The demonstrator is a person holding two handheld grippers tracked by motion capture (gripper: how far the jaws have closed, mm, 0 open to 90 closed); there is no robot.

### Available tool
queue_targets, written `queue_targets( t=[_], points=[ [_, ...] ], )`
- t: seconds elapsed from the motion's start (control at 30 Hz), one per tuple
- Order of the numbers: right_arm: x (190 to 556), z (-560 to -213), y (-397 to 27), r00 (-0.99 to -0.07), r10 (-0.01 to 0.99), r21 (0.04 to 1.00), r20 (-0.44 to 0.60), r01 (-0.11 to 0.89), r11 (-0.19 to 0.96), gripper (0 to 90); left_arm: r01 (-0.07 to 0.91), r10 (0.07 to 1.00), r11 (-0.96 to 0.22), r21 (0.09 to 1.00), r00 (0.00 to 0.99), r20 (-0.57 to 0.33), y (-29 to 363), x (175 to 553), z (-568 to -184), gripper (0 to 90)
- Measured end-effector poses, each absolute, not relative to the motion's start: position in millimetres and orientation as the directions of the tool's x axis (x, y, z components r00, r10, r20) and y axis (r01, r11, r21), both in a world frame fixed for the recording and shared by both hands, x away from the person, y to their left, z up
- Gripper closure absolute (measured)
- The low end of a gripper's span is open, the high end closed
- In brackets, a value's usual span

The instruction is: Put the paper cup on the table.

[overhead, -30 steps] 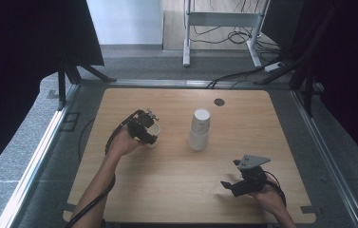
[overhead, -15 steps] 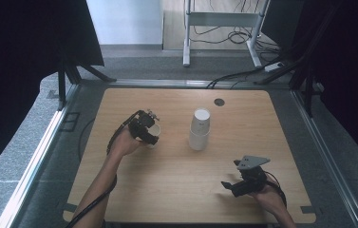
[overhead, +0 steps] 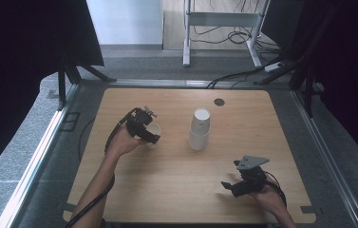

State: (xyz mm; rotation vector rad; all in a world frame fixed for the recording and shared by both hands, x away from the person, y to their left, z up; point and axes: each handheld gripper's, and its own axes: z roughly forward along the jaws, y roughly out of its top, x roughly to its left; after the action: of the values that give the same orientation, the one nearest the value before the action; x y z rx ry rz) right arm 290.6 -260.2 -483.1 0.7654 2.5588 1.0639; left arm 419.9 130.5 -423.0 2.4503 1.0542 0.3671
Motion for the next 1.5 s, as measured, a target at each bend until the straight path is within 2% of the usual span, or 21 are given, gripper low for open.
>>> queue_targets(
  t=[0.3, 0.57, 0.77, 1.27, 1.5],
  points=[
    [290, -484, -260, -0.828, 0.56, 0.716, -0.042, 0.366, 0.594, 6.0, 0.594, 0.724, -0.59, 0.548, 0.689, 0.032, 131, 411, -411, 8.6],
    [289, -484, -260, -0.826, 0.562, 0.721, -0.04, 0.366, 0.588, 6.0, 0.566, 0.715, -0.584, 0.582, 0.698, 0.04, 129, 402, -405, 4.4],
    [290, -482, -262, -0.828, 0.561, 0.739, 0.007, 0.382, 0.555, 5.7, 0.55, 0.713, -0.547, 0.631, 0.702, 0.007, 132, 393, -398, 0.0],
    [291, -482, -263, -0.824, 0.566, 0.75, 0.026, 0.391, 0.534, 4.9, 0.442, 0.716, -0.426, 0.789, 0.698, -0.004, 143, 351, -388, 0.0],
    [292, -482, -265, -0.821, 0.569, 0.76, 0.055, 0.404, 0.51, 4.5, 0.427, 0.719, -0.358, 0.83, 0.693, -0.047, 150, 335, -394, 0.0]
  ],
)
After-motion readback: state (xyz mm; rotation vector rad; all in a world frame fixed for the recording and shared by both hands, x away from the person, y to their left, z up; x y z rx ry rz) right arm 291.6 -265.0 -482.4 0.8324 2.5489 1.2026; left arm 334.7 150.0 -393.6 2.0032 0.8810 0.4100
